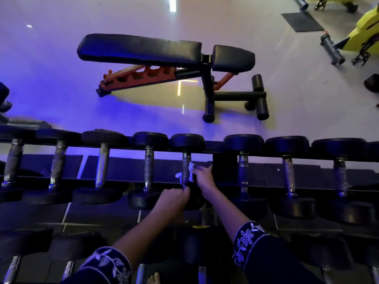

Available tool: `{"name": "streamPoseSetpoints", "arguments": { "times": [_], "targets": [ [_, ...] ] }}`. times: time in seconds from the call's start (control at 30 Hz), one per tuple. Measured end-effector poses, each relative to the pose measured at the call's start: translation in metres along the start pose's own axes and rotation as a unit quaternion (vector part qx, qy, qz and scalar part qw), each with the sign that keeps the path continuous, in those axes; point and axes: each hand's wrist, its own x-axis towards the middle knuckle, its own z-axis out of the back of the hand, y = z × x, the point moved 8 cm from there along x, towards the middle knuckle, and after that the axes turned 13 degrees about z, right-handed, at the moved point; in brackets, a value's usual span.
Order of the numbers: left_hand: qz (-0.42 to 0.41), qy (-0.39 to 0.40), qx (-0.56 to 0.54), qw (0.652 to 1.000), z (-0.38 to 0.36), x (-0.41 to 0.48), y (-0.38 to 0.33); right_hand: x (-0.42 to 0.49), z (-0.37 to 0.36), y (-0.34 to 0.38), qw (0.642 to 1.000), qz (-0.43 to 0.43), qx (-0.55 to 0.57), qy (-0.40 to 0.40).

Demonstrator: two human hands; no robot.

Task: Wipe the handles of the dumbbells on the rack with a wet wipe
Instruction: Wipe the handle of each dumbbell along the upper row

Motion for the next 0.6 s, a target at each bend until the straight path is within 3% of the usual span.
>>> {"name": "streamPoseSetpoints", "arguments": {
  "times": [0.1, 0.2, 0.3, 0.43, 0.6],
  "targets": [
    [0.027, -0.022, 0.062, 0.997, -0.011, -0.005, -0.019, 0.010, -0.010, -0.003, 0.998, -0.030, 0.034, 0.036],
    [-0.010, -0.044, 0.040, 0.998, -0.014, 0.000, -0.018, 0.024, -0.018, -0.024, 0.994, -0.060, 0.056, 0.071],
    [-0.040, -0.049, 0.025, 0.998, -0.010, 0.006, -0.015, 0.016, -0.015, -0.020, 0.991, -0.110, 0.077, 0.026],
    [-0.055, -0.018, -0.034, 0.998, -0.019, 0.010, -0.004, 0.018, -0.023, -0.023, 0.984, -0.131, 0.119, 0.008],
    [-0.061, -0.028, -0.173, 0.983, -0.015, 0.013, 0.017, 0.019, -0.020, -0.020, 0.991, -0.116, 0.061, -0.011]
  ]
}}
